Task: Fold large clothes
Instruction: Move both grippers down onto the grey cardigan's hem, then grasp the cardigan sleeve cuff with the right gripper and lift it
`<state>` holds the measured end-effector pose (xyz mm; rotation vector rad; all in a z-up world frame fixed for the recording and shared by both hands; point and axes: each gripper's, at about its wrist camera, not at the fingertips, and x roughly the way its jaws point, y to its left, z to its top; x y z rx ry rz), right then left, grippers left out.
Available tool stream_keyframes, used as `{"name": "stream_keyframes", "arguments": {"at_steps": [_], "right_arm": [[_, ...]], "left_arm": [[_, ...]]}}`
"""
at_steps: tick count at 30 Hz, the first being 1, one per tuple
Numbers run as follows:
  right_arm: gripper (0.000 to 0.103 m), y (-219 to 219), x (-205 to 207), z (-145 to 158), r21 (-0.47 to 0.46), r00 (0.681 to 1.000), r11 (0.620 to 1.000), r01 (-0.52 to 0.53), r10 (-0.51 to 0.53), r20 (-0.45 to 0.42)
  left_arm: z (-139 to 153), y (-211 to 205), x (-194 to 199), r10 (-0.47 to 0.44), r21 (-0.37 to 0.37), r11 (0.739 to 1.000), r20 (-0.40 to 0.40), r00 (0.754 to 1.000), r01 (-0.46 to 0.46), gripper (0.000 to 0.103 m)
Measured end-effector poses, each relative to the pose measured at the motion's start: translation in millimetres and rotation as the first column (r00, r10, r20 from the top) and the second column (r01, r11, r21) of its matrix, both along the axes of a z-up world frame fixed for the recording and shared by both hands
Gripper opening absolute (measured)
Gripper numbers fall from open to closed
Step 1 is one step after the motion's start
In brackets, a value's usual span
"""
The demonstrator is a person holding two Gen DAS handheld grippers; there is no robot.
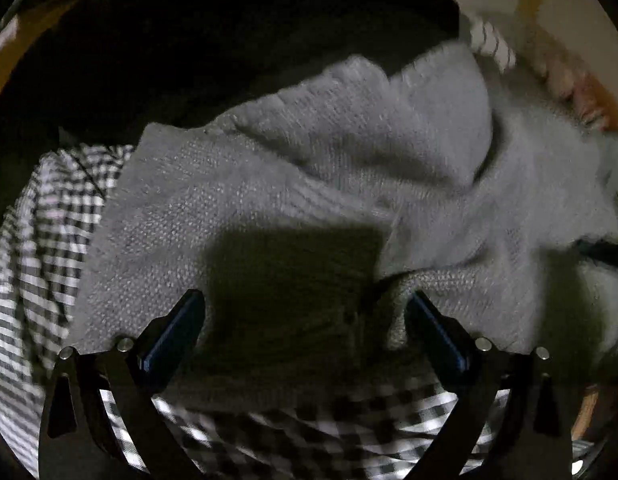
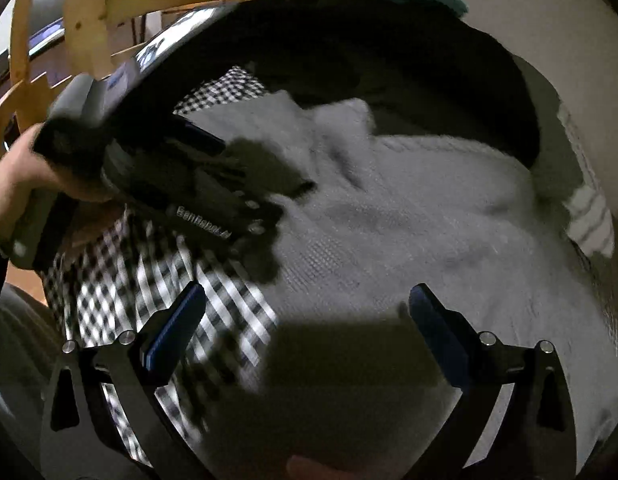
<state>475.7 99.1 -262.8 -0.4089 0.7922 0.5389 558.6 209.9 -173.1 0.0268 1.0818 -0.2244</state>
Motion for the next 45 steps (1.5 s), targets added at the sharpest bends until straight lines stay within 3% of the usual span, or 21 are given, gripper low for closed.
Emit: {"name": "stream_keyframes", "arguments": {"at_steps": [2,4,7,9,10,14,15,16,17,18,19,21,23,25,28,32,36,40,42,45], "right_arm": [[0.1,11,0,-1,-0.002,0.999,1.0,-0.028,0.028,0.025],[0.1,20,4,-6,-0.021,0.998,0.999,-0.045,0.046,0.05],[0.099,33,19,-20,-0.073,0.998,0.997,-0.033,0.037,0.042],[0.092,36,29,-36,-0.1,0.999,0.995,-0.029,0.026,-0.034],[0.09,35,30,-40,-0.096,0.999,0.995,-0.031,0.027,-0.044],[0.09,24,24,-39,-0.069,0.998,0.997,-0.033,0.029,-0.051],[0.09,22,24,-39,-0.062,0.998,0.998,-0.033,0.029,-0.056],[0.09,21,25,-40,-0.06,0.998,0.998,-0.033,0.029,-0.058],[0.09,21,24,-39,-0.058,0.998,0.998,-0.033,0.03,-0.055],[0.09,22,22,-39,-0.059,0.998,0.998,-0.033,0.03,-0.05],[0.09,22,21,-38,-0.059,0.999,0.998,-0.033,0.03,-0.042],[0.09,18,16,-36,-0.058,0.999,0.998,-0.033,0.031,-0.031],[0.086,19,14,-35,-0.051,0.999,0.998,-0.036,0.035,-0.018],[0.082,17,4,-27,-0.008,0.999,0.999,-0.053,0.053,0.0],[0.083,4,-8,-5,0.162,0.995,0.982,-0.097,0.095,0.017],[0.092,-12,0,14,0.348,0.994,0.933,-0.094,0.11,-0.025],[0.092,3,32,21,0.412,0.993,0.909,-0.055,0.092,-0.07],[0.091,45,80,0,0.401,0.971,0.916,-0.01,0.106,-0.216],[0.077,60,106,-22,0.339,0.952,0.94,0.022,0.083,-0.293],[0.052,69,123,-36,0.335,0.924,0.941,0.044,0.089,-0.372]], "left_arm": [[9,7,1,0.002,-0.05,0.999,0.024,1.0,-0.001,0.098],[24,14,2,0.038,-0.032,0.999,0.09,0.995,-0.035,0.098],[22,16,8,0.028,0.077,0.996,0.098,0.995,-0.036,0.098],[6,13,16,0.016,0.166,0.986,0.066,0.998,-0.027,0.098],[0,20,21,0.001,0.174,0.985,0.044,0.999,-0.009,0.098],[-9,16,34,-0.029,0.108,0.994,0.011,1.0,0.027,0.098],[-7,19,37,-0.007,0.079,0.997,0.011,1.0,0.006,0.092],[-4,25,42,0.032,0.048,0.998,0.012,0.999,-0.032,0.074],[0,35,46,0.061,0.037,0.997,0.01,0.998,-0.061,0.063],[5,45,49,0.109,0.021,0.994,0.019,0.994,-0.11,0.031],[10,56,50,0.156,-0.026,0.987,0.027,0.987,-0.155,0.013],[15,77,55,0.22,-0.162,0.963,0.007,0.975,-0.216,0.007],[18,82,56,0.247,-0.181,0.954,0.021,0.969,-0.239,0.006],[19,77,56,0.215,-0.146,0.967,0.021,0.976,-0.21,0.006],[17,68,53,0.232,-0.146,0.964,0.041,0.972,-0.223,0.006],[23,95,44,0.328,-0.203,0.929,0.06,0.943,-0.31,0.006],[-6,117,41,0.39,-0.204,0.903,0.017,0.921,-0.378,0.006],[-7,133,37,0.402,-0.258,0.886,0.009,0.916,-0.387,0.006],[-9,140,35,0.4,-0.266,0.884,0.008,0.916,-0.384,0.006],[-10,165,17,0.401,-0.279,0.881,0.012,0.916,-0.382,0.008]]}}
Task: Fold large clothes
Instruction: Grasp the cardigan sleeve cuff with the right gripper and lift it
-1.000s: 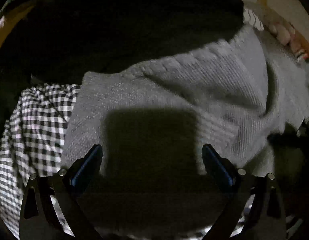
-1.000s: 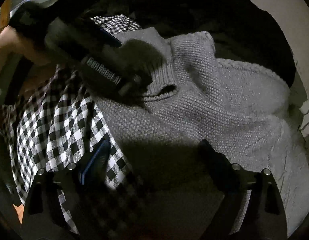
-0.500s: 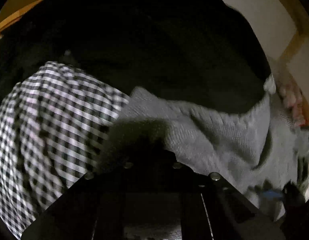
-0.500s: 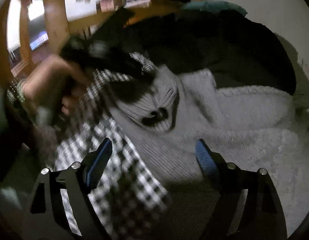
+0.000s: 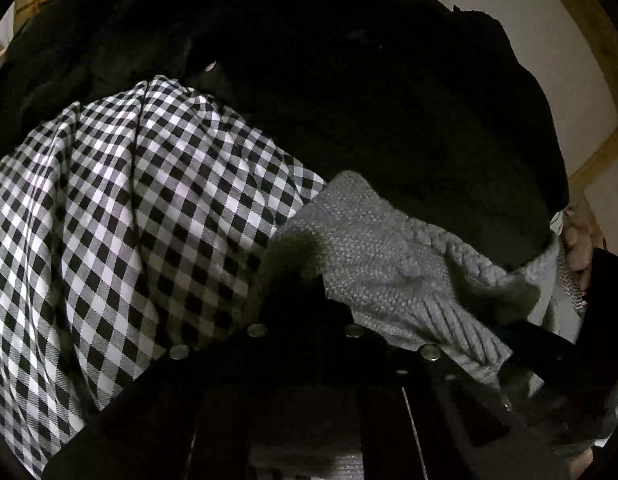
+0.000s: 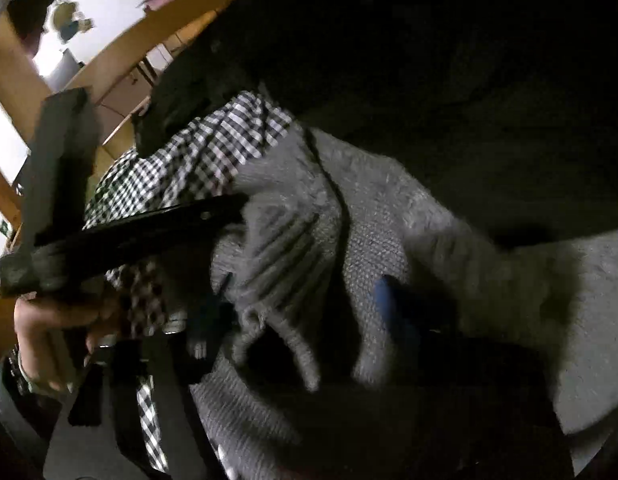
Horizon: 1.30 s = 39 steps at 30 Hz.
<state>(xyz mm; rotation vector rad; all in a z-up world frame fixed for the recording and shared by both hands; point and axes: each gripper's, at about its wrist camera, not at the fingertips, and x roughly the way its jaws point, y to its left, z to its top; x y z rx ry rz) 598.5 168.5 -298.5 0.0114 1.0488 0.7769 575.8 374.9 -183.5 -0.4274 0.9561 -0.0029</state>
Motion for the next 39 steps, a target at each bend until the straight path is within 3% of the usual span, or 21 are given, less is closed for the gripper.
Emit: {"name": "stream_keyframes", "arguments": {"at_steps": [1,2,3,5,6,7,9,11,13,15,17,19,22,25,28,32,34,37,39], "right_arm": [[0.034,-2,3,0,0.042,0.999,0.999,-0.004,0.005,-0.032],[0.023,-3,5,1,0.092,0.998,0.996,-0.012,0.018,-0.068],[0.02,-4,9,2,0.116,0.997,0.993,-0.011,0.02,-0.081],[0.015,-5,15,9,0.176,0.994,0.984,0.009,0.011,-0.111],[0.015,-7,18,14,0.214,0.992,0.977,0.02,0.007,-0.127],[0.015,-13,22,24,0.268,0.991,0.963,0.041,-0.006,-0.132],[0.014,-13,37,41,0.332,0.99,0.941,0.065,-0.018,-0.143],[0.014,-22,44,68,0.385,0.99,0.919,0.087,-0.036,-0.136],[0.014,-29,45,88,0.418,0.991,0.904,0.093,-0.043,-0.127],[0.014,-42,41,114,0.458,0.993,0.883,0.098,-0.053,-0.11],[0.014,-58,31,137,0.481,0.994,0.871,0.099,-0.069,-0.08],[0.014,-81,20,156,0.493,0.995,0.864,0.099,-0.082,-0.057],[0.014,-131,-1,183,0.51,0.992,0.851,0.123,-0.127,-0.027],[0.014,-187,-16,202,0.53,0.984,0.834,0.154,-0.178,-0.005],[0.014,-251,-32,220,0.548,0.968,0.813,0.195,-0.249,0.024],[0.014,-323,-45,225,0.565,0.942,0.785,0.255,-0.332,0.036],[0.014,-357,-52,228,0.575,0.929,0.769,0.281,-0.369,0.039],[0.014,-407,-63,227,0.581,0.903,0.745,0.328,-0.427,0.038],[0.014,-431,-68,218,0.575,0.895,0.739,0.352,-0.446,0.025]], "left_arm": [[-1,1,-7,0.003,0.001,1.0,0.007,1.0,-0.003,0.008],[-2,1,-10,0.005,0.004,1.0,0.013,1.0,-0.005,0.009],[-1,2,-16,0.005,0.02,1.0,0.026,1.0,-0.006,0.011],[8,0,-35,0.025,0.08,0.996,0.06,0.998,-0.03,0.032],[17,-1,-44,0.054,0.118,0.991,0.107,0.993,-0.066,0.057],[27,-2,-55,0.082,0.127,0.986,0.173,0.982,-0.105,0.074],[46,-2,-82,0.12,0.088,0.984,0.303,0.945,-0.153,0.083],[55,-6,-102,0.118,0.004,0.992,0.373,0.92,-0.129,0.083],[58,-26,-116,0.072,-0.045,0.997,0.386,0.92,-0.059,0.09],[56,-66,-123,-0.031,-0.007,0.999,0.367,0.93,0.036,0.09],[58,-116,-130,-0.122,0.055,0.992,0.384,0.915,0.109,0.09],[59,-156,-134,-0.155,0.112,0.986,0.394,0.906,0.12,0.09],[53,-196,-129,-0.127,0.14,0.987,0.378,0.917,0.079,0.09],[42,-223,-122,-0.096,0.047,0.995,0.317,0.943,0.086,0.09],[35,-244,-130,-0.088,-0.04,0.993,0.325,0.942,0.107,0.092],[23,-281,-133,-0.135,-0.042,0.987,0.292,0.947,0.154,0.093],[6,-301,-125,-0.136,0.01,0.991,0.209,0.968,0.137,0.093],[-16,-310,-111,-0.109,0.031,0.994,0.125,0.986,0.106,0.093],[-20,-303,-108,-0.067,-0.017,0.997,0.148,0.987,0.07,0.093]]}}
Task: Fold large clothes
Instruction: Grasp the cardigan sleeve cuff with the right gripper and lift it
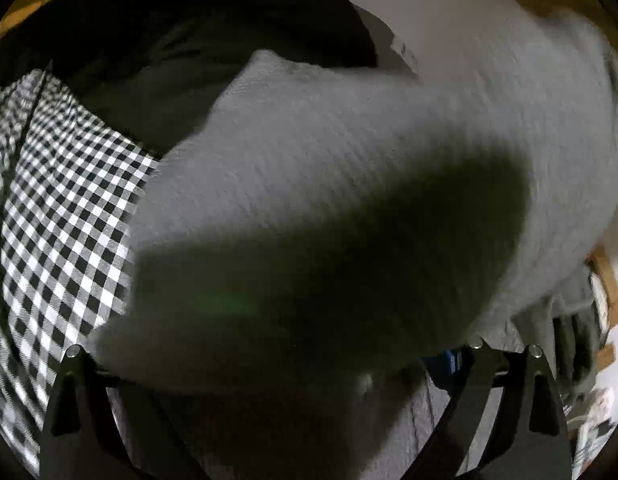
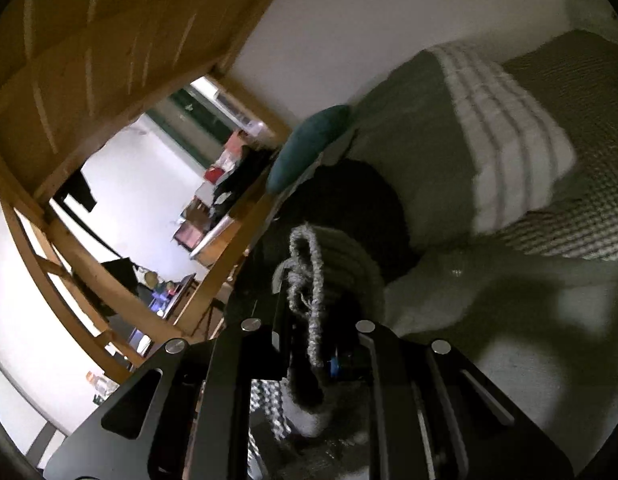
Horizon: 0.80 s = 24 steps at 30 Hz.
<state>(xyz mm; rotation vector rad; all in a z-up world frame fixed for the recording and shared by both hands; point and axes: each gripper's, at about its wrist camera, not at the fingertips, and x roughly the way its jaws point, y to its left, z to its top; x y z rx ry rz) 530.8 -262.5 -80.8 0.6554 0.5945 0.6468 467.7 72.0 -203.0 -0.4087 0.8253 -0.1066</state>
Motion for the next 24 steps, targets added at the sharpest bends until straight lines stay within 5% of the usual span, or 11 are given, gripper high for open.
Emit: {"name": "stream_keyframes", "arguments": {"at_steps": [4,8,11,13,14,15,18,22,24], "right_arm": [[0.014,-37,-6,-25,-0.018,0.999,0.999,0.03,-0.031,-0.042],[0.014,-57,-16,-41,0.028,1.0,1.0,0.012,-0.012,-0.005],[0.014,-74,-19,-55,0.045,0.999,0.999,0.029,-0.03,0.021],[0.014,-85,-16,-75,0.041,0.998,0.997,0.064,-0.063,-0.024],[0.014,-92,-16,-91,0.024,0.995,0.996,0.087,-0.085,-0.06],[0.014,-99,-17,-105,0.02,0.992,0.996,0.091,-0.089,-0.089],[0.014,-116,-33,-142,-0.006,0.983,0.994,0.111,-0.11,-0.147],[0.014,-135,-50,-171,0.042,0.978,0.989,0.141,-0.132,-0.163],[0.014,-136,-52,-172,0.029,0.978,0.99,0.134,-0.128,-0.163]], "left_arm": [[16,18,7,0.115,-0.068,0.991,0.044,0.992,-0.112,0.093],[52,24,-4,0.174,-0.109,0.982,0.181,0.968,-0.156,0.087],[61,17,-15,0.13,-0.017,0.991,0.232,0.964,-0.129,0.088],[33,5,-8,0.025,0.126,0.992,0.046,0.999,-0.031,0.088],[8,-5,-7,-0.044,0.107,0.993,-0.089,0.995,0.054,0.088],[-4,-11,-13,-0.092,0.087,0.991,-0.134,0.987,0.104,0.088],[9,-38,-64,-0.222,0.232,0.946,-0.051,0.974,0.228,0.088],[92,-36,-82,-0.221,0.089,0.974,0.167,0.961,0.208,0.091],[130,-31,-70,-0.193,0.095,0.98,0.245,0.95,0.174,0.098]]}}
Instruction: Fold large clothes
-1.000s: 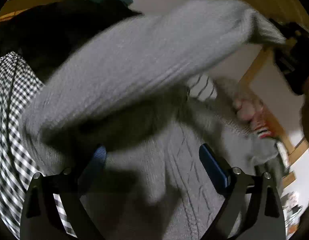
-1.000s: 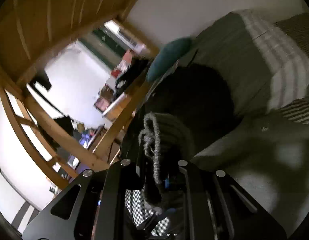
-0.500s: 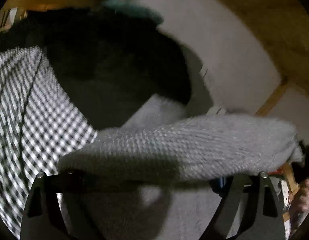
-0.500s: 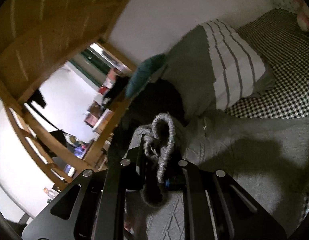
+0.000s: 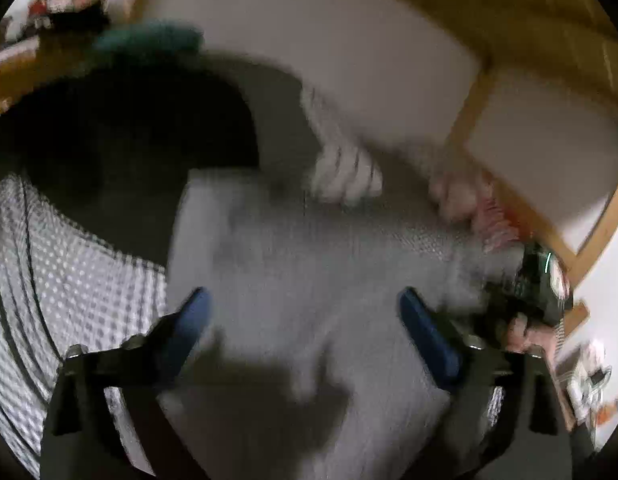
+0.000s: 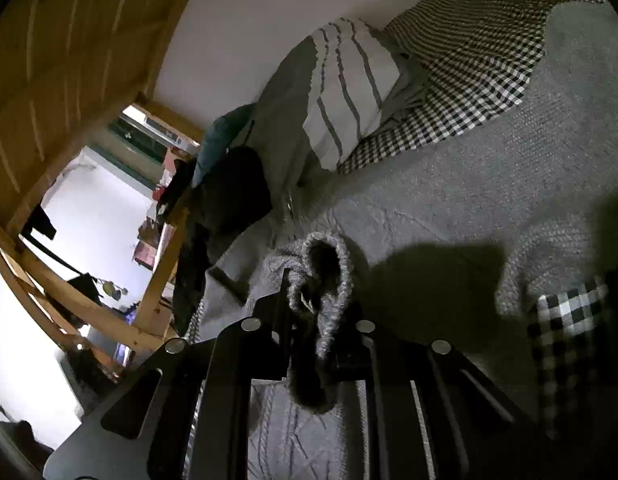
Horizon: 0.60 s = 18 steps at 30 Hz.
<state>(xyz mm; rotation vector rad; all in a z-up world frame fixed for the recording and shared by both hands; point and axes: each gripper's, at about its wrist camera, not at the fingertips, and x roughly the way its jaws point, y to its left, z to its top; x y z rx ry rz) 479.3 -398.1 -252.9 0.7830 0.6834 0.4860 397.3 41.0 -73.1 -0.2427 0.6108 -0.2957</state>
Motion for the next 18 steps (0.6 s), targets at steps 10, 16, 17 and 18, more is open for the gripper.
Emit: {"name": "stream_keyframes", "arguments": {"at_steps": [10,16,17,18], "right_arm": [[0.014,3,0,-4,0.006,1.0,1.0,-0.017,0.017,0.026],[0.014,9,-13,27,0.077,0.956,0.989,-0.128,0.102,0.276],[0.014,10,-14,37,0.08,0.938,0.986,-0.148,0.114,0.327],[0.014,9,-11,39,0.064,0.941,0.988,-0.138,0.111,0.319]], "left_arm": [[-92,29,190,0.058,0.219,0.975,-0.37,0.927,0.026,0.013],[-50,76,176,0.081,-0.048,0.994,-0.226,0.971,-0.094,0.011],[-45,83,172,0.097,-0.07,0.991,-0.198,0.975,-0.113,0.011],[-40,89,173,0.119,-0.074,0.988,-0.178,0.977,-0.133,0.011]]}}
